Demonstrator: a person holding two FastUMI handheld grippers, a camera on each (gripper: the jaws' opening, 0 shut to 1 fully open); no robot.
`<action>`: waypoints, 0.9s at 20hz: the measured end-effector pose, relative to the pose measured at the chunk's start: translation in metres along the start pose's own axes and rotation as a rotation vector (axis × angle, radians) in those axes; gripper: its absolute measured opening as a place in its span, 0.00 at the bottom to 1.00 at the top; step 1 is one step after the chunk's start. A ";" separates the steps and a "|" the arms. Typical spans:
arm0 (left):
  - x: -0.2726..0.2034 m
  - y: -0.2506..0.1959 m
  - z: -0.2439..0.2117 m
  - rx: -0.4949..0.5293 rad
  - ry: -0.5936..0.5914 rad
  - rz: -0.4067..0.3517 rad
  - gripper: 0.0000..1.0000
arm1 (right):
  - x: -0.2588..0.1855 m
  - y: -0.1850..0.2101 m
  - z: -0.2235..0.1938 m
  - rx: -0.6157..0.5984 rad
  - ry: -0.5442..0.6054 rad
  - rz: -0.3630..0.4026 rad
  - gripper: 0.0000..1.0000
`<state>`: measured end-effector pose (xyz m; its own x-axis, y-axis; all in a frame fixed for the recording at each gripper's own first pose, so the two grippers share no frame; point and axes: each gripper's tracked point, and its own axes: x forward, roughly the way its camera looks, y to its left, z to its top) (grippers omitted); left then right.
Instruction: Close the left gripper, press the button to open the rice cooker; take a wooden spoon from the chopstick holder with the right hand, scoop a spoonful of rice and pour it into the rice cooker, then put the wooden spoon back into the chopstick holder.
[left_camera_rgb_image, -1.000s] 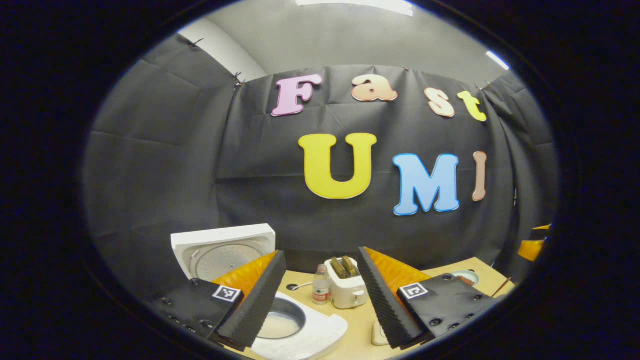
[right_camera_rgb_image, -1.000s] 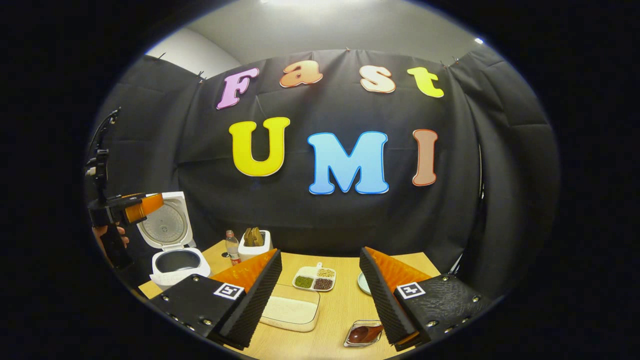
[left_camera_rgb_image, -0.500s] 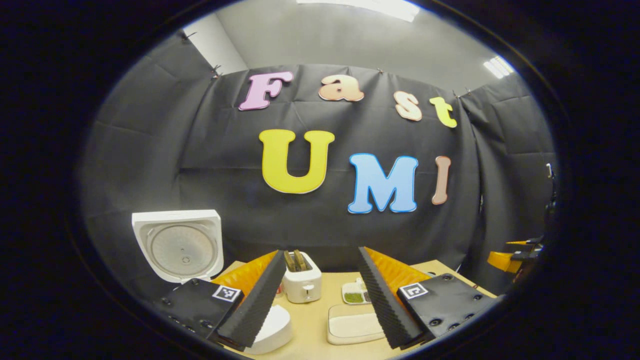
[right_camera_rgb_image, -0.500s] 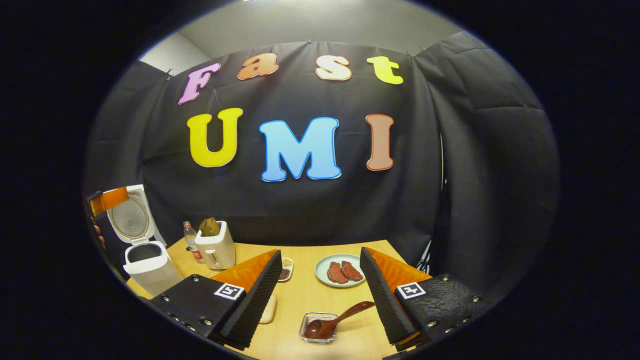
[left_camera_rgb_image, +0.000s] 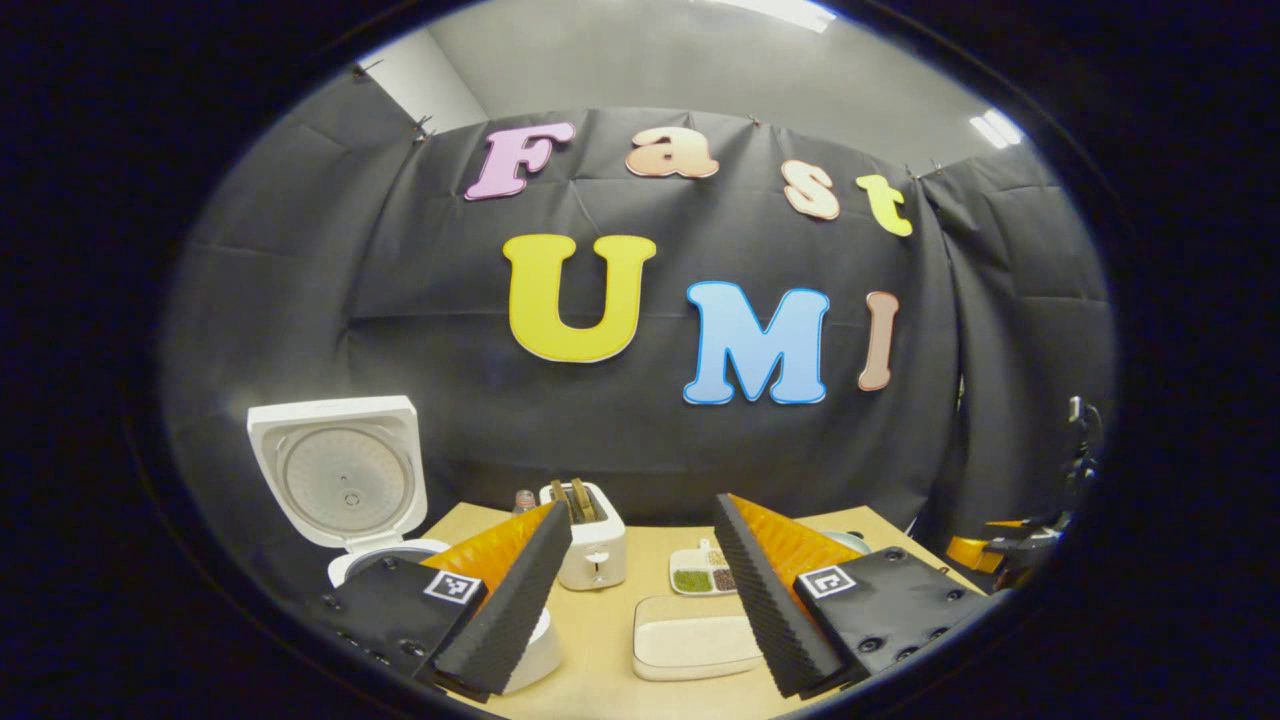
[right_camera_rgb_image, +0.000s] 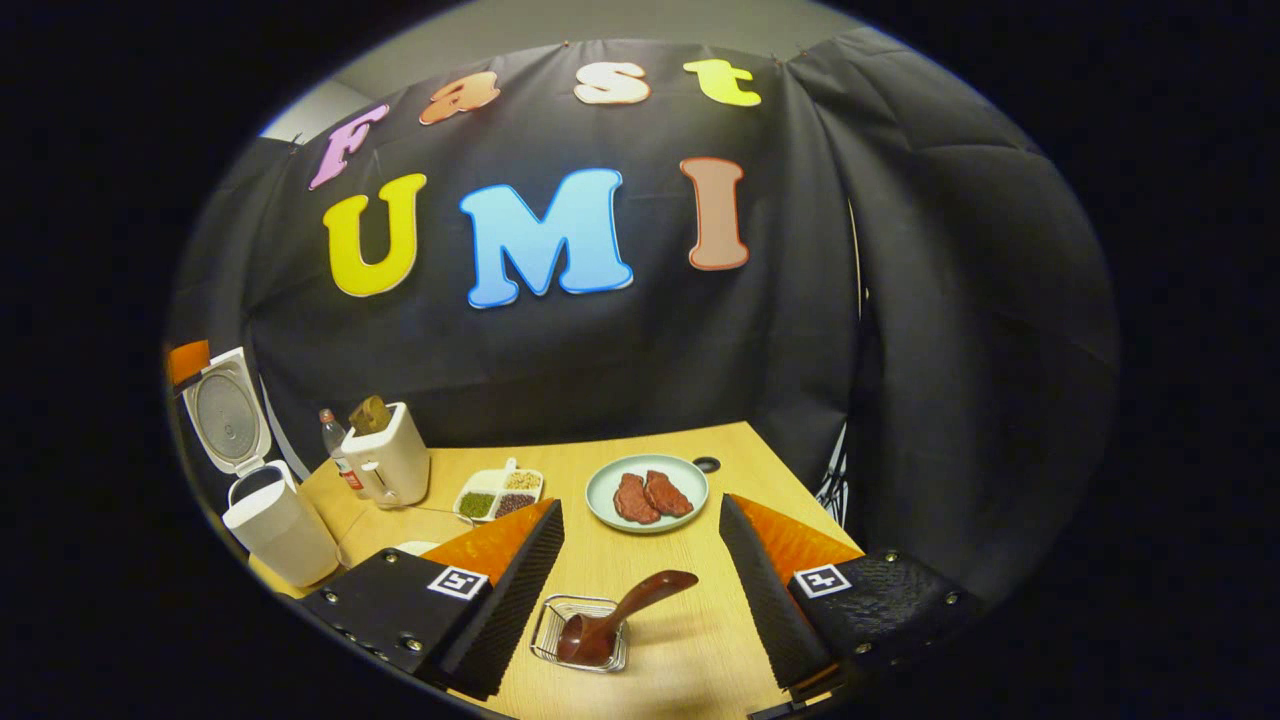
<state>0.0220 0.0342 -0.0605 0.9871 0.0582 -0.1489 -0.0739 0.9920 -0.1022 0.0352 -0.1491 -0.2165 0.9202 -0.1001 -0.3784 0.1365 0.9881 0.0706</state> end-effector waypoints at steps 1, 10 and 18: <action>0.002 -0.003 -0.003 0.002 0.012 0.003 1.00 | 0.009 -0.004 -0.013 0.005 0.031 -0.004 0.95; 0.005 -0.018 -0.016 0.023 0.058 0.062 1.00 | 0.057 -0.009 -0.074 0.110 0.173 0.044 0.96; 0.014 -0.020 -0.022 0.063 0.080 0.022 0.99 | 0.065 0.022 -0.074 0.159 0.205 0.133 0.41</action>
<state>0.0345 0.0132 -0.0819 0.9708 0.0732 -0.2283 -0.0836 0.9959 -0.0360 0.0705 -0.1253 -0.3078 0.8429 0.0705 -0.5335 0.0907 0.9586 0.2699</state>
